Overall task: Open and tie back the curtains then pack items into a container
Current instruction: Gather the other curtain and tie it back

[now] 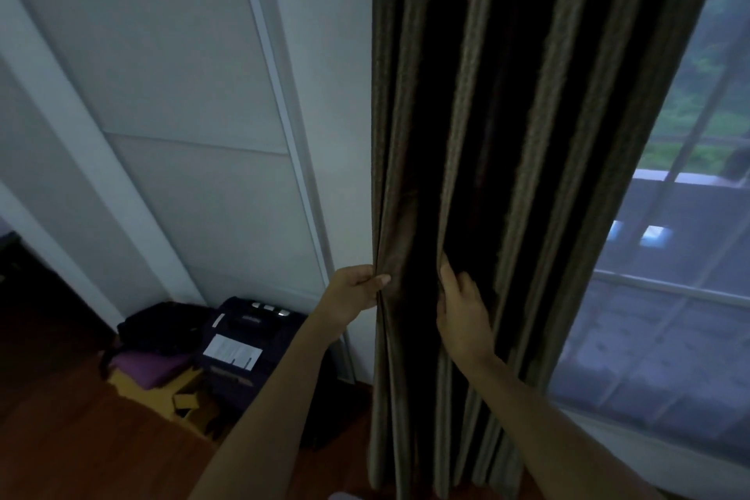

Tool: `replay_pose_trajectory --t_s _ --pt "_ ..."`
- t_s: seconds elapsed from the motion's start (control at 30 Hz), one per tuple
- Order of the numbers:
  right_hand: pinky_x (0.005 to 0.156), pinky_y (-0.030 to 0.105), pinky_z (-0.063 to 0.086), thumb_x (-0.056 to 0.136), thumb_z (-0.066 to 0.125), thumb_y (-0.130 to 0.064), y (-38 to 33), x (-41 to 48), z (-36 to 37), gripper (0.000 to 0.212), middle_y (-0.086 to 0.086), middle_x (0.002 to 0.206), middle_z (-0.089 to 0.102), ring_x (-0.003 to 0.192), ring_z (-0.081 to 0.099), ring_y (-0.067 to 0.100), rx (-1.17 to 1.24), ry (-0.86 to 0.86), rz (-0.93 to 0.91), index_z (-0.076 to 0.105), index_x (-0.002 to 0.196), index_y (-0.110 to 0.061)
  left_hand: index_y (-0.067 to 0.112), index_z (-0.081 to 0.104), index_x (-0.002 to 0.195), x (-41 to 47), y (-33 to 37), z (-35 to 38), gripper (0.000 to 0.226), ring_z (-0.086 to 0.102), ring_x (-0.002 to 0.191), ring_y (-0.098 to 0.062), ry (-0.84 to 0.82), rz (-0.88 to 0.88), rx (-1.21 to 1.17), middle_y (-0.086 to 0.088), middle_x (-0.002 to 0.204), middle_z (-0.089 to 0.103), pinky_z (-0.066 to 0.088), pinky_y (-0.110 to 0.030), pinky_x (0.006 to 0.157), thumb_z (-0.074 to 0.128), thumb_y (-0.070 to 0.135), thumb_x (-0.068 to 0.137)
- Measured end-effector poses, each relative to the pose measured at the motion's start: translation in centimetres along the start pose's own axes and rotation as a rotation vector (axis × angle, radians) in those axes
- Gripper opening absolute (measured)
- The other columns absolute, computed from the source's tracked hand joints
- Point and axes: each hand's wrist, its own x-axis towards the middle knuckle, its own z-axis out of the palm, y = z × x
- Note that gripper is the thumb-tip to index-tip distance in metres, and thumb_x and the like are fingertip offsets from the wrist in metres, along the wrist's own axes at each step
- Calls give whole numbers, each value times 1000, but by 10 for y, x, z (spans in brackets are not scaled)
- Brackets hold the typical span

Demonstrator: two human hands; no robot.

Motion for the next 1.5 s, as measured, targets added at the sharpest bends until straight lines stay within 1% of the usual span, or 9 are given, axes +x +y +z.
replay_pose_trajectory --t_s 0.2,0.4,0.53,0.73,0.87,1.0,1.17,1.27,1.5 --pt "72 32 55 93 49 -6 -7 -30 18 82 7 129 34 78 62 25 -14 -224 20 3 151 -42 -1 70 102 3 -6 3 24 67 91 -25 25 -53 -42 -15 98 71 54 -37 90 57 19 95" --pt "87 32 56 97 49 -20 -8 -38 34 90 15 144 24 92 65 19 -109 -259 -86 -25 144 -42 -17 60 107 9 -6 9 38 63 90 -27 -13 -46 -25 -22 99 64 54 -33 84 52 19 98" --pt "85 38 57 89 61 -21 -6 -39 39 93 22 141 33 98 64 28 -280 -196 -116 -6 152 -29 -13 61 112 12 -7 9 37 64 96 -30 -59 -62 -53 -23 107 66 54 -32 87 51 20 98" --pt "55 31 58 75 76 -14 -6 -47 43 94 21 114 56 69 64 26 -376 -179 -126 22 152 -13 16 70 99 5 -13 16 22 67 91 -6 -192 -106 -100 5 94 73 52 -16 81 54 2 93" --pt "52 28 57 72 81 -17 -2 -48 45 86 20 109 62 68 66 25 -355 -200 -148 38 146 -11 19 71 97 7 -24 28 12 68 93 -11 -88 136 89 2 98 73 52 -22 85 69 14 86" --pt "83 37 56 94 53 -25 -3 -50 27 66 14 142 41 105 61 28 -159 -277 -64 20 150 -35 31 72 78 17 -31 30 27 64 81 -10 26 229 153 8 82 71 52 -30 79 63 9 90" --pt "106 41 44 80 71 -8 -4 -12 -37 51 15 140 43 127 45 27 -14 295 -130 60 129 -16 18 73 88 25 -31 28 15 64 91 -21 -10 184 49 -8 94 71 50 -42 91 63 7 90" --pt "111 43 35 83 67 -5 -3 23 -85 50 23 143 36 135 37 32 111 567 -77 55 131 -8 12 71 98 29 -32 27 12 65 95 -21 -25 151 -3 -12 103 70 51 -38 92 61 10 91" --pt "100 21 35 92 59 -7 12 49 -96 81 11 144 45 120 50 15 212 433 96 9 154 -20 10 70 100 34 -28 31 13 66 93 -16 -40 95 -84 -10 104 70 55 -22 82 60 9 91"
